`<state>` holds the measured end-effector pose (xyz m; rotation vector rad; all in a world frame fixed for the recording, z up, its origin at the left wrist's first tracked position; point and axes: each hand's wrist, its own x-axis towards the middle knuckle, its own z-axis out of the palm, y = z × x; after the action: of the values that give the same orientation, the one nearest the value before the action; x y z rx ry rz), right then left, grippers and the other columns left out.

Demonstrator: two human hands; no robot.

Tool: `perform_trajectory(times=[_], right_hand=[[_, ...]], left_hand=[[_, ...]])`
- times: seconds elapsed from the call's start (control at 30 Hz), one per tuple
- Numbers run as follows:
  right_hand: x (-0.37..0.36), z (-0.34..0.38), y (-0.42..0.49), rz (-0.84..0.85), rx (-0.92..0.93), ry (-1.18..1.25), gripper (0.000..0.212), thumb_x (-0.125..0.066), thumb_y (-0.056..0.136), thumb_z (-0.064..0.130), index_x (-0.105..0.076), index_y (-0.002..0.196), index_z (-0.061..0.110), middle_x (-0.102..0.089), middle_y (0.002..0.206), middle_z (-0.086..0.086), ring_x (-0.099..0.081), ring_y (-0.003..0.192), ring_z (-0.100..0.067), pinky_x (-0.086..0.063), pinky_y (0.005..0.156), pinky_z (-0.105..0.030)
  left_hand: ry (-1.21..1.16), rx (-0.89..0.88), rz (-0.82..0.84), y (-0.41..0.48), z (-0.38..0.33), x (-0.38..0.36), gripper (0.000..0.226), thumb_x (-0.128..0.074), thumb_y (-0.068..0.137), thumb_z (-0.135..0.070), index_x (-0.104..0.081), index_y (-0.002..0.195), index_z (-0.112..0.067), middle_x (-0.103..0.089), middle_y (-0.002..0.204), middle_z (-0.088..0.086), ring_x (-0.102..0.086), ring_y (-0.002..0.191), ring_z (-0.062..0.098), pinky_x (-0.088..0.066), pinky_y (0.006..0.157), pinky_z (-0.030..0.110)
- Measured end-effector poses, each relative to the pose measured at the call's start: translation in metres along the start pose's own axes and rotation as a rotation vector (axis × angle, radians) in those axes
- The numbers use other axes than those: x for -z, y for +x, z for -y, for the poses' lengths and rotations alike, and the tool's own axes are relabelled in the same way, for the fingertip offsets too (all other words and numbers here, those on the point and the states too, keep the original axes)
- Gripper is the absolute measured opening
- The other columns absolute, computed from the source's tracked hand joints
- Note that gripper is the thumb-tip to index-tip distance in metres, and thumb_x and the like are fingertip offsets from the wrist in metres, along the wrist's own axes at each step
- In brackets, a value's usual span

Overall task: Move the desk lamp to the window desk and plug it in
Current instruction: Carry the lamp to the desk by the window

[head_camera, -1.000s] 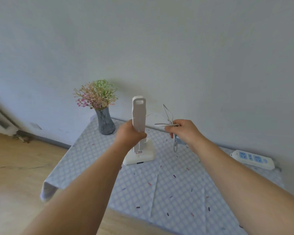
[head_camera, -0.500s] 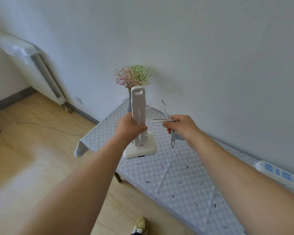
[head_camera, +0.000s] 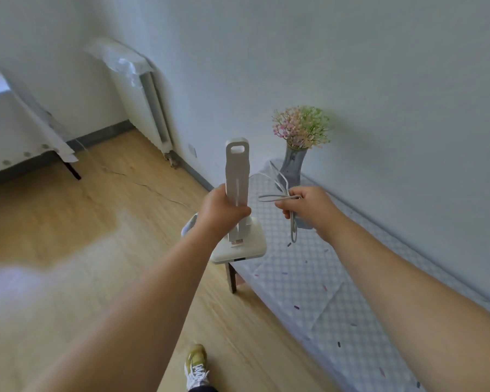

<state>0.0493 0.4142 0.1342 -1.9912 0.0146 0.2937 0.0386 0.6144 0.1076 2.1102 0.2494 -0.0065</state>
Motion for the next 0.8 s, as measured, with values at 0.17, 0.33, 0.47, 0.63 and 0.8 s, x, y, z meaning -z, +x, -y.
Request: perform_trajectory(times=[0.17, 0.33, 0.47, 0.63, 0.8], right_hand=[[-0.055, 0.028, 0.039, 0.033, 0.008, -0.036, 0.013, -0.071, 0.083, 0.020, -0.069, 0.075, 0.011, -0.062, 0.060, 0.000, -0.055, 0.053, -0.005, -0.043, 0.058, -0.020], [-0.117, 0.065, 0.079, 0.067, 0.026, -0.058, 0.018, -0.071, 0.084, 0.022, -0.069, 0.079, 0.005, -0.062, 0.062, -0.001, -0.054, 0.053, -0.005, -0.044, 0.053, -0.018], [-0.165, 0.097, 0.109, 0.073, 0.059, -0.042, 0.020, -0.071, 0.083, 0.020, -0.069, 0.084, 0.001, -0.063, 0.065, -0.004, -0.056, 0.053, -0.006, -0.045, 0.046, -0.012], [-0.220, 0.131, 0.143, 0.085, 0.099, -0.054, 0.014, -0.071, 0.082, 0.021, -0.069, 0.072, 0.011, -0.063, 0.058, 0.003, -0.055, 0.049, -0.001, -0.042, 0.056, -0.020], [-0.262, 0.157, 0.180, 0.107, 0.129, -0.079, 0.015, -0.069, 0.083, 0.024, -0.068, 0.069, 0.018, -0.064, 0.058, 0.005, -0.058, 0.057, -0.007, -0.045, 0.060, -0.024]], left_hand=[[-0.075, 0.040, -0.035, 0.024, 0.030, 0.054, 0.031, -0.077, 0.065, -0.017, -0.057, 0.082, -0.033, -0.065, 0.084, -0.005, -0.063, 0.078, 0.012, -0.054, 0.066, 0.030], [-0.042, 0.048, -0.061, 0.062, 0.056, 0.118, 0.028, -0.075, 0.066, -0.016, -0.053, 0.074, -0.033, -0.062, 0.078, -0.008, -0.059, 0.071, 0.007, -0.043, 0.054, 0.022], [-0.022, 0.038, -0.074, 0.095, 0.078, 0.169, 0.031, -0.077, 0.067, -0.019, -0.053, 0.079, -0.035, -0.060, 0.080, -0.013, -0.057, 0.073, 0.002, -0.044, 0.058, 0.022], [-0.013, 0.020, -0.098, 0.131, 0.106, 0.225, 0.035, -0.078, 0.069, -0.021, -0.051, 0.081, -0.040, -0.057, 0.082, -0.018, -0.052, 0.075, -0.003, -0.039, 0.057, 0.020], [-0.012, 0.058, -0.141, 0.160, 0.135, 0.272, 0.040, -0.079, 0.067, -0.024, -0.050, 0.088, -0.041, -0.056, 0.083, -0.019, -0.052, 0.077, -0.002, -0.040, 0.058, 0.021]])
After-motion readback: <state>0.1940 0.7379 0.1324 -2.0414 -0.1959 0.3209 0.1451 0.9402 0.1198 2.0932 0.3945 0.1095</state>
